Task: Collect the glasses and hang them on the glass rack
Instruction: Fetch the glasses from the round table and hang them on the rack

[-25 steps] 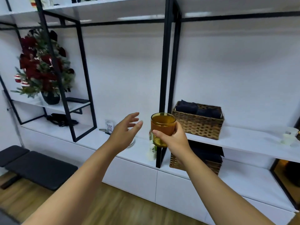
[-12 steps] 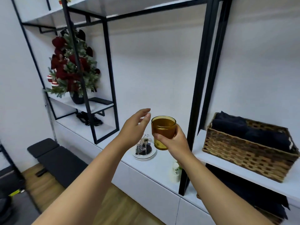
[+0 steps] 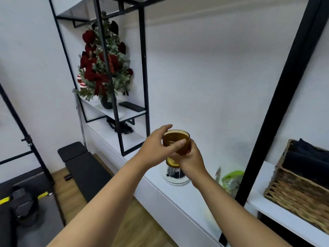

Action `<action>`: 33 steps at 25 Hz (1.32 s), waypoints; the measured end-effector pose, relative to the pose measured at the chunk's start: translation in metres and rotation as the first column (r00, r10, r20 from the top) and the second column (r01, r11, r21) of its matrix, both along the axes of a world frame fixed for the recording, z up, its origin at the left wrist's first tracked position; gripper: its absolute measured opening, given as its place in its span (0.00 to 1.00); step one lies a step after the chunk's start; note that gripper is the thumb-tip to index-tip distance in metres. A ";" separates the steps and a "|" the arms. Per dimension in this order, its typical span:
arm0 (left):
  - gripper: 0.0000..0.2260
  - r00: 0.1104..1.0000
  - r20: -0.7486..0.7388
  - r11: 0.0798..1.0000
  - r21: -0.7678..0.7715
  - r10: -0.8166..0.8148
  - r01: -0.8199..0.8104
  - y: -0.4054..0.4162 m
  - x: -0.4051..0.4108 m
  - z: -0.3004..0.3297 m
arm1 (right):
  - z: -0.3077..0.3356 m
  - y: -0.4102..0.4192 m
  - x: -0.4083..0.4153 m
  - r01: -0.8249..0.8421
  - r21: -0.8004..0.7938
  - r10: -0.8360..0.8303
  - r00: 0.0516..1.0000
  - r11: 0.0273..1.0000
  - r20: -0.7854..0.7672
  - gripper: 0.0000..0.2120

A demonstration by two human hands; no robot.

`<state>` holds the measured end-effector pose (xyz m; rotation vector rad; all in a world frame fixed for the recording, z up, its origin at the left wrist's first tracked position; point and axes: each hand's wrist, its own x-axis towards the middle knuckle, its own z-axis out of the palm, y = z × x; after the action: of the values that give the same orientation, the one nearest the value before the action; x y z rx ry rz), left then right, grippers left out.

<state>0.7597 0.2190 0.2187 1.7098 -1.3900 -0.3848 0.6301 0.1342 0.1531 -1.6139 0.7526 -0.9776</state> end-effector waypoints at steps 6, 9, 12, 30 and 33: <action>0.43 1.000 0.029 1.000 0.023 -0.009 0.009 -0.083 0.075 -0.011 | -0.010 -0.064 0.073 0.024 -0.044 -0.026 0.998 0.999 -0.058 0.35; 0.41 0.999 -0.005 0.998 0.024 -0.050 0.050 -0.124 0.124 -0.014 | -0.016 -0.095 0.110 0.031 0.007 -0.030 0.998 0.999 -0.051 0.39; 0.40 0.976 -0.188 0.994 0.013 -0.108 0.113 -0.162 0.171 -0.019 | -0.023 -0.125 0.139 0.045 0.120 -0.048 0.999 0.992 0.017 0.41; 0.38 0.827 -0.541 0.980 0.027 -0.153 0.199 -0.317 0.288 -0.092 | -0.081 -0.296 0.246 -0.030 0.584 -0.211 0.916 0.811 0.341 0.37; 0.38 0.839 -0.515 0.965 0.082 -0.172 0.248 -0.331 0.309 -0.120 | -0.090 -0.321 0.254 0.031 0.577 -0.226 0.936 0.816 0.270 0.45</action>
<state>1.0688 -0.1122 0.0986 1.4226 -1.1737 -1.0082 0.8844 -0.1865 0.0635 -0.8598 0.8300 -0.9706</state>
